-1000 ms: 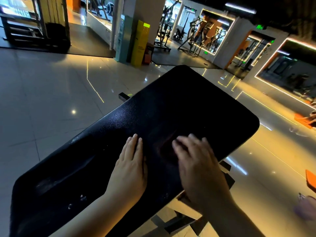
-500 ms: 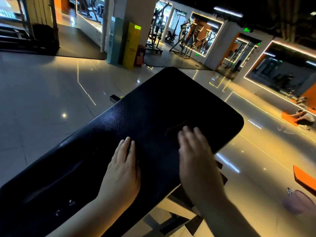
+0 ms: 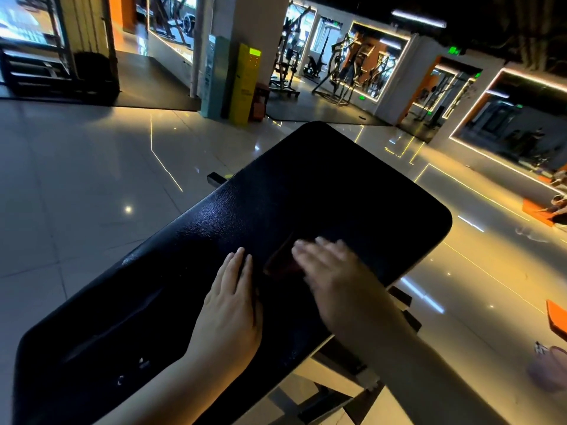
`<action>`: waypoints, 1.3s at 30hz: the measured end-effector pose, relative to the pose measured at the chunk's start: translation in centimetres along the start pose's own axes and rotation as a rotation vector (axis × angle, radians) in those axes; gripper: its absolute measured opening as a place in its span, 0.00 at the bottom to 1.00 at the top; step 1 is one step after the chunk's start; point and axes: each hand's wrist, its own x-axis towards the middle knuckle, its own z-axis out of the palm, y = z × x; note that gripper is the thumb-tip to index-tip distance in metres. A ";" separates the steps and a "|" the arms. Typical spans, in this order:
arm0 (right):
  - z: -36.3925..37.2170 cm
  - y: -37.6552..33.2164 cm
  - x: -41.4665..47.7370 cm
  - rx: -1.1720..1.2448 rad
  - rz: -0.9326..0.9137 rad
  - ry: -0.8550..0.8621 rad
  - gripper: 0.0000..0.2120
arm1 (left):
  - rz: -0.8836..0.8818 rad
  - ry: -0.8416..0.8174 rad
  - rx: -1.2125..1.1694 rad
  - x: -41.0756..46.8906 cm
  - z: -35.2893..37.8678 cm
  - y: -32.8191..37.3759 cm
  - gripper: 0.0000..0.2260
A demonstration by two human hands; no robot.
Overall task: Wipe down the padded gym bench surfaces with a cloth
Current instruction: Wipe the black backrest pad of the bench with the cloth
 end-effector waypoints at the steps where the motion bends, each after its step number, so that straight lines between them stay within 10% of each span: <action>1: -0.1 0.9 0.4 -0.031 0.065 0.036 0.28 | -0.004 0.001 -0.011 0.0 -0.1 0.0 0.34; 4: 0.1 -0.5 0.9 -0.019 0.225 0.092 0.29 | 0.006 0.009 -0.025 0.1 0.0 -0.4 0.32; 10: 1.2 -3.3 -3.3 0.050 -0.082 -0.015 0.29 | 0.037 0.022 -0.078 -0.2 0.5 -1.4 0.32; 16: -1.5 1.7 -4.4 0.062 0.375 0.189 0.30 | -0.014 0.069 -0.076 0.1 0.8 -0.7 0.30; 21: 0.3 -0.9 -6.3 0.053 -0.021 -0.044 0.30 | -0.006 0.065 -0.068 0.1 1.2 0.5 0.30; 26: -1.4 2.1 -5.0 0.078 0.379 0.156 0.30 | 0.002 0.066 -0.078 0.0 1.1 1.1 0.29; 31: 0.2 -2.3 -5.7 0.158 0.135 -0.014 0.30 | 0.069 0.113 -0.265 -1.3 0.1 3.1 0.25; 35: -0.9 -1.2 -4.5 0.216 0.365 -0.034 0.32 | 0.230 0.101 -0.481 -2.8 -1.7 6.6 0.22; 39: -1.5 -3.5 -5.6 0.324 0.013 0.009 0.42 | 0.136 -0.104 -0.586 -2.6 -2.9 9.0 0.23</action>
